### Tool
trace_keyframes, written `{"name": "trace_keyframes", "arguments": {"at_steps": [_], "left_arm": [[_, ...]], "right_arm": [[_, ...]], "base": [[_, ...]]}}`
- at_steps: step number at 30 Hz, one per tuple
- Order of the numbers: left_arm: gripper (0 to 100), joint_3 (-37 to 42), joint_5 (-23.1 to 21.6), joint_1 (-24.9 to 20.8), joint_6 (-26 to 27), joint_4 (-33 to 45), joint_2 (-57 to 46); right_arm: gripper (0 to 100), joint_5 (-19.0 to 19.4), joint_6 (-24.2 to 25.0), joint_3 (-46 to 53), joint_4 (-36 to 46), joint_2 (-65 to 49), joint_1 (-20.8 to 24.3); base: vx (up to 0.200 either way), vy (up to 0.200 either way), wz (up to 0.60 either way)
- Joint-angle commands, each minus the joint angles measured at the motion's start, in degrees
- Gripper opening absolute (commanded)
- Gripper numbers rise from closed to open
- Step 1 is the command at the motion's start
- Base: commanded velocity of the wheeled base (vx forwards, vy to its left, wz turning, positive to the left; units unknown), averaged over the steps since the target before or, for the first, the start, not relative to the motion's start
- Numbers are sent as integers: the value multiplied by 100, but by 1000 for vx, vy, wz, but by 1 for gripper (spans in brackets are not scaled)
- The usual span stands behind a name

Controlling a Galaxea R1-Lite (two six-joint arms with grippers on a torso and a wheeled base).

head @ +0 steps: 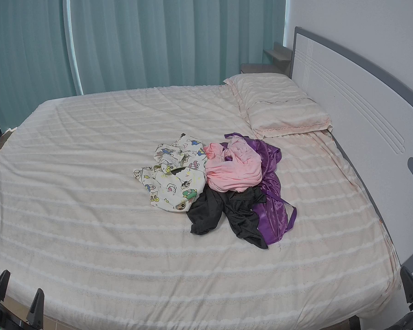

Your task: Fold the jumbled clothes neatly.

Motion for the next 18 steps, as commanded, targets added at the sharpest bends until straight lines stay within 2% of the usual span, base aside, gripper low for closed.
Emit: {"name": "trace_keyframes", "arguments": {"at_steps": [1,6,9,15,18], "left_arm": [[100,92,-2,0,-1,1,-93],[100,92,-2,0,-1,1,-93],[100,92,-2,0,43,1,-93],[100,92,-2,0,26,1,-93],[100,92,-2,0,26,1,-93]], "right_arm": [[100,929,430,-589,-243,2742,316],[100,1131,597,-659,-990,4412,633],[100,1140,922,-668,-1631,5555,976],[100,1078,1476,-712,-2897,7023,1600],[100,1043,1555,-773,-3266,7488,1705]], "base": [[0,0,0],[0,0,0],[0,0,0],[0,0,0],[0,0,0]]}}
